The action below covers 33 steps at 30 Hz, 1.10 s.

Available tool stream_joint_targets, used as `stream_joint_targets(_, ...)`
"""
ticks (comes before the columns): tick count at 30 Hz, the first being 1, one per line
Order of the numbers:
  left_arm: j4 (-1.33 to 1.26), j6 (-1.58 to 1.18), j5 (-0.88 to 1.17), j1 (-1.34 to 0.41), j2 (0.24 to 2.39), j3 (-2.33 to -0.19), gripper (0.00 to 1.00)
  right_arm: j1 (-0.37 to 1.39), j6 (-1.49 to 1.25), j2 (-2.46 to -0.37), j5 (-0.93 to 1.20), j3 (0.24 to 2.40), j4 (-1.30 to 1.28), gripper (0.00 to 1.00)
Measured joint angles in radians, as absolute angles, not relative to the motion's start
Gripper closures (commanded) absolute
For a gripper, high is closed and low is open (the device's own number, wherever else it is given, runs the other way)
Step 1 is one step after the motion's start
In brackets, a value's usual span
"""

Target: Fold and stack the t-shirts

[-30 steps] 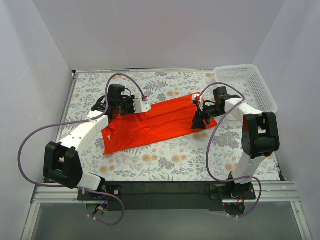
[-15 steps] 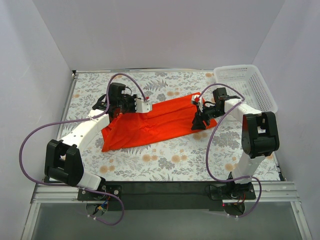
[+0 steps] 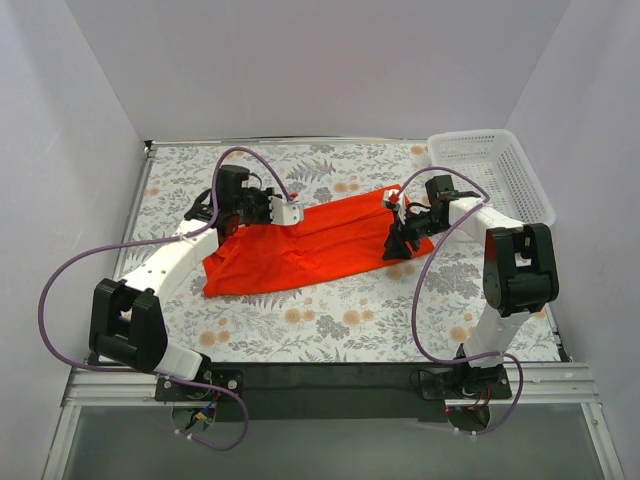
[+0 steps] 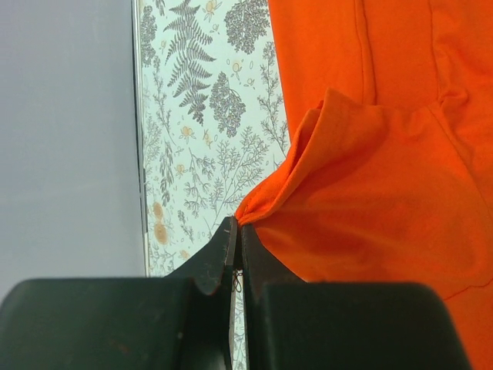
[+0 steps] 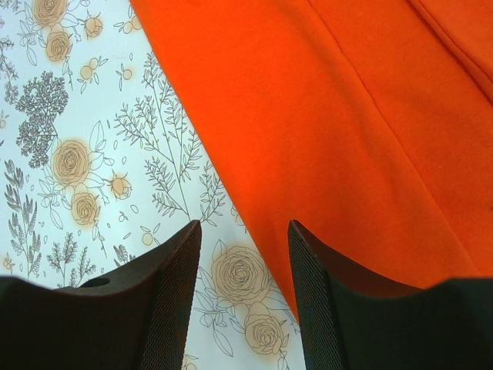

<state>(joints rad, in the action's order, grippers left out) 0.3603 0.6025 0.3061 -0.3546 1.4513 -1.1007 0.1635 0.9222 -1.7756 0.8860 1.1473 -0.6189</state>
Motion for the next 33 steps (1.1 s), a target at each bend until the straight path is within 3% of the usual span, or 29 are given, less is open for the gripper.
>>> stream_joint_targets(12,0.332,0.59,0.303,-0.33,1.451,-1.063,0.99,0.163,0.918,-1.776,0.886,1.147,-0.618,0.53)
stream_joint_targets(13,0.328,0.587,0.302,-0.329,1.452,-1.059,0.91,0.163,0.918,-1.776,0.886,1.147,-0.618,0.53)
stream_joint_targets(14,0.326,0.584,0.303,-0.329,1.455,-1.056,0.76,0.163,0.918,-1.776,0.886,1.147,-0.618,0.52)
stream_joint_targets(16,0.314,0.565,0.307,-0.329,1.471,-1.053,0.72,0.163,0.918,-1.776,0.885,1.147,-0.618,0.53)
stream_joint_targets(17,0.308,0.546,0.305,-0.33,1.483,-1.053,0.63,0.163,0.916,-1.776,0.884,1.147,-0.618,0.52)
stream_joint_targets(18,0.303,0.534,0.301,-0.331,1.493,-1.053,0.37,0.163,0.916,-1.776,0.881,1.147,-0.618,0.52)
stream_joint_targets(23,0.262,0.367,0.214,-0.347,1.492,-1.038,0.32,0.163,0.915,-1.775,0.865,1.147,-0.618,0.52)
stream_joint_targets(24,0.252,0.313,0.183,-0.35,1.48,-1.038,0.28,0.163,0.914,-1.775,0.862,1.147,-0.618,0.52)
stream_joint_targets(25,0.243,0.248,0.145,-0.352,1.461,-1.038,0.16,0.163,0.913,-1.775,0.859,1.147,-0.618,0.52)
stream_joint_targets(27,0.231,0.08,0.06,-0.354,1.411,-1.039,0.07,0.167,0.912,-1.772,0.848,1.147,-0.618,0.52)
stream_joint_targets(33,0.355,-0.455,-0.093,-0.328,1.22,-1.044,0.11,0.258,0.886,-1.761,0.797,1.148,-0.617,0.52)
